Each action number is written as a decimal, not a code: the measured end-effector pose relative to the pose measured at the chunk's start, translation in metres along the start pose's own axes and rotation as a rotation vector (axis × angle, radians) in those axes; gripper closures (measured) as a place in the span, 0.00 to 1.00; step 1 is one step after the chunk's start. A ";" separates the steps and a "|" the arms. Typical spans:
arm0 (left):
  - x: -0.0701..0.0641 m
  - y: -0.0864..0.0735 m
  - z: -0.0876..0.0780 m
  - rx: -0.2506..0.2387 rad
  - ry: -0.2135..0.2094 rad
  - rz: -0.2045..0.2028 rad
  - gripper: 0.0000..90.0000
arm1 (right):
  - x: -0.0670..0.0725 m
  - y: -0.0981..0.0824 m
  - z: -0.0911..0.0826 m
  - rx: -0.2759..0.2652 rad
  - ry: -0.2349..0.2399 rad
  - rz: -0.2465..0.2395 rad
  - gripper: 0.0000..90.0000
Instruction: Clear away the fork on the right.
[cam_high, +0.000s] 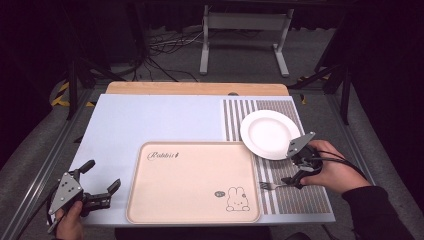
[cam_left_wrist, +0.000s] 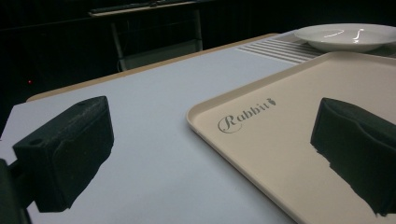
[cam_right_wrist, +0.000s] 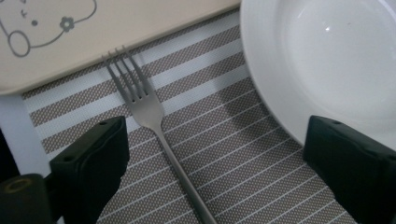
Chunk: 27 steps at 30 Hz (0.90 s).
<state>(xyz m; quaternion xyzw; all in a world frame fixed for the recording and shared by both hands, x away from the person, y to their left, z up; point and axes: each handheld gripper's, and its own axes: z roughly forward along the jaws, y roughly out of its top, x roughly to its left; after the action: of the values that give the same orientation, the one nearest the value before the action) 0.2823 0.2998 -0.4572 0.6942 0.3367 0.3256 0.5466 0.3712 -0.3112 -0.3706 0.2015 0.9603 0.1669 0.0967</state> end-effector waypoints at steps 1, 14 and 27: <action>0.000 0.000 0.000 0.000 -0.001 0.000 0.00 | 0.000 0.000 0.001 0.010 0.002 -0.011 0.11; 0.000 0.000 0.000 0.005 -0.003 -0.001 0.00 | -0.007 0.000 0.009 0.104 -0.004 -0.018 0.11; 0.000 -0.001 0.001 -0.001 -0.002 -0.004 0.00 | -0.001 -0.001 0.020 0.179 0.070 -0.153 0.31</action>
<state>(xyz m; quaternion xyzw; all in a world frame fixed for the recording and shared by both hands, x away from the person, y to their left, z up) 0.2830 0.2991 -0.4579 0.6935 0.3374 0.3241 0.5479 0.3773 -0.3067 -0.3890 0.1293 0.9867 0.0797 0.0571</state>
